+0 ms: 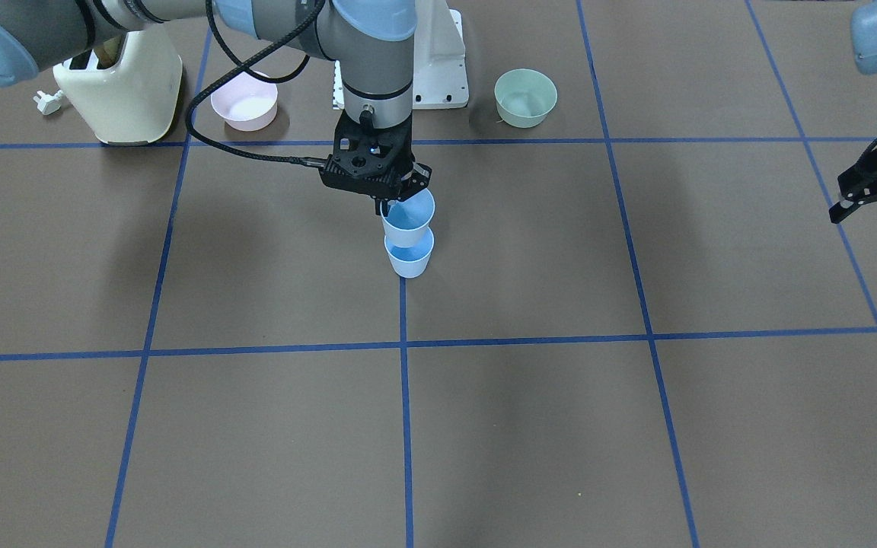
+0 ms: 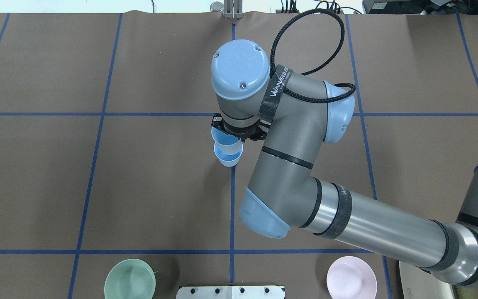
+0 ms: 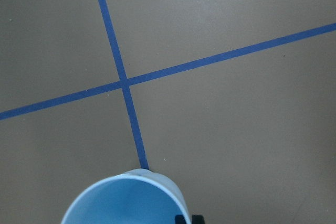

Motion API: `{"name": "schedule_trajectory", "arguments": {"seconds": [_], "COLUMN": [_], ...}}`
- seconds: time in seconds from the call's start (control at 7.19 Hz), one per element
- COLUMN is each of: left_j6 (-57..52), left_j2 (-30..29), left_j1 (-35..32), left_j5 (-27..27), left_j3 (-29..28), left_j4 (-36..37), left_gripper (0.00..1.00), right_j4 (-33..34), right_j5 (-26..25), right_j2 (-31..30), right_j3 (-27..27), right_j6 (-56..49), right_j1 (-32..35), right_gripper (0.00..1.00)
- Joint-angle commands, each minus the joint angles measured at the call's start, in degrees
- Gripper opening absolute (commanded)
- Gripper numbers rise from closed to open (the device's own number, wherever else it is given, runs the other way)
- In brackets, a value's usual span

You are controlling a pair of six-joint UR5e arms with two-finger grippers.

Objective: Stack blue cups with both arms
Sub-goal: 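Lower the right gripper's cup into the placed cup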

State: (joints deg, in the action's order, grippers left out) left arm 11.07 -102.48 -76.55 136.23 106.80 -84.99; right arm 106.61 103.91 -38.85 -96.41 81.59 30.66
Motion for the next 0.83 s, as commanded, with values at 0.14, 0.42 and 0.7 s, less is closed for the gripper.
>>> {"name": "schedule_trajectory", "arguments": {"seconds": [0.14,0.42,0.7], "left_j6": [0.00,0.00,0.00], "left_j2": [0.00,0.00,0.09], "left_j1": [0.08,-0.01,0.08], "left_j5": [0.00,0.00,0.00], "left_j3": [0.08,0.08,0.08], "left_j4": [0.00,0.00,0.00], "left_gripper": [0.98,0.98,0.98], "right_j4": [-0.26,-0.35,-1.75], "right_j5": [-0.03,-0.11,-0.29], "right_j2": [0.44,0.44,0.44], "right_j3": [1.13,1.92,2.88], "right_j6": [-0.29,-0.65,-0.47], "right_j1": [-0.17,-0.17,-0.34], "right_gripper": [0.00,0.00,0.00]}}
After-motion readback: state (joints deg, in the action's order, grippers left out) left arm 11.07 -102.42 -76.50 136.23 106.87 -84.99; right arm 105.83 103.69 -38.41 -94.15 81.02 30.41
